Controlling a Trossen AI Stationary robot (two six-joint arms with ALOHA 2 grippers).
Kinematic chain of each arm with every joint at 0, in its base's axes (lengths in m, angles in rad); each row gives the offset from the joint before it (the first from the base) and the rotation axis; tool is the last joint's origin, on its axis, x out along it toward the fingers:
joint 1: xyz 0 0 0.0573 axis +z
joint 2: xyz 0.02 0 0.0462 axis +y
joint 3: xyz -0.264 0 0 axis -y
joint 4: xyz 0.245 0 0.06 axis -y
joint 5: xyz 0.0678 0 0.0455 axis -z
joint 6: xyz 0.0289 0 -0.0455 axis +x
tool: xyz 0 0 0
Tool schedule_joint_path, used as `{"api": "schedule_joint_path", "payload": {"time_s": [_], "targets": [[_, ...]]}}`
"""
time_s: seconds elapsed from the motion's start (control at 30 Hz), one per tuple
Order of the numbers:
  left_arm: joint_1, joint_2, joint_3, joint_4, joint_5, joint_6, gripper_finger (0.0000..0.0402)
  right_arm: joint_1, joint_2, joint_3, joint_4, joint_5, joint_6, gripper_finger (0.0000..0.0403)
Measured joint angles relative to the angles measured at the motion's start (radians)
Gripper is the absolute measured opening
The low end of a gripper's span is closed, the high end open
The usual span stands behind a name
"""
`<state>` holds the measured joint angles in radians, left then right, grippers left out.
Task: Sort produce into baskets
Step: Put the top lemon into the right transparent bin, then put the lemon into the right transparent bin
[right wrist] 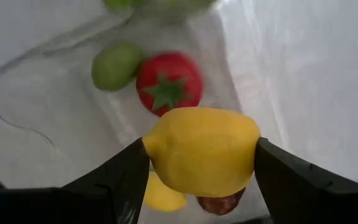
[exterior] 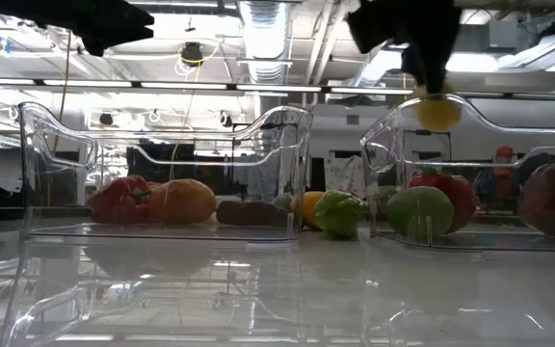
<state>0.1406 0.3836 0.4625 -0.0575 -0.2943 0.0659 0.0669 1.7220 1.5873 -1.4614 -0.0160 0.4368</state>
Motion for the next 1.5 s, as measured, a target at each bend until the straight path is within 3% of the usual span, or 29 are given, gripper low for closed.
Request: {"api": "schedule_joint_path", "payload": {"time_s": [0.17, 0.43, 0.97, 1.17, 1.5], "targets": [[0.0, 0.0, 0.0, 0.004, 0.0, -0.02, 0.0192, 0.096, 0.0, -0.023, 0.02, 0.084, 0.114, 0.0312], [0.0, 0.0, 0.0, 0.004, 0.0, -0.025, 0.0192, 0.132, 0.0, -0.024, 0.03, 0.092, 0.154, 0.0394], [0.0, 0.0, 0.0, 0.006, 0.0, -0.017, 0.0192, -0.163, 0.01, -0.023, 0.34, 0.067, -0.179, 0.0374], [0.0, 0.0, 0.0, 0.006, 0.0, -0.007, 0.0192, -0.21, 0.13, -0.023, 0.455, -0.005, -0.305, 0.0374], [0.0, 0.0, 0.0, 0.0, 0.0, 0.0, 0.0192, -0.237, 0.326, 0.026, 0.482, -0.006, -0.468, 0.0374]]}}
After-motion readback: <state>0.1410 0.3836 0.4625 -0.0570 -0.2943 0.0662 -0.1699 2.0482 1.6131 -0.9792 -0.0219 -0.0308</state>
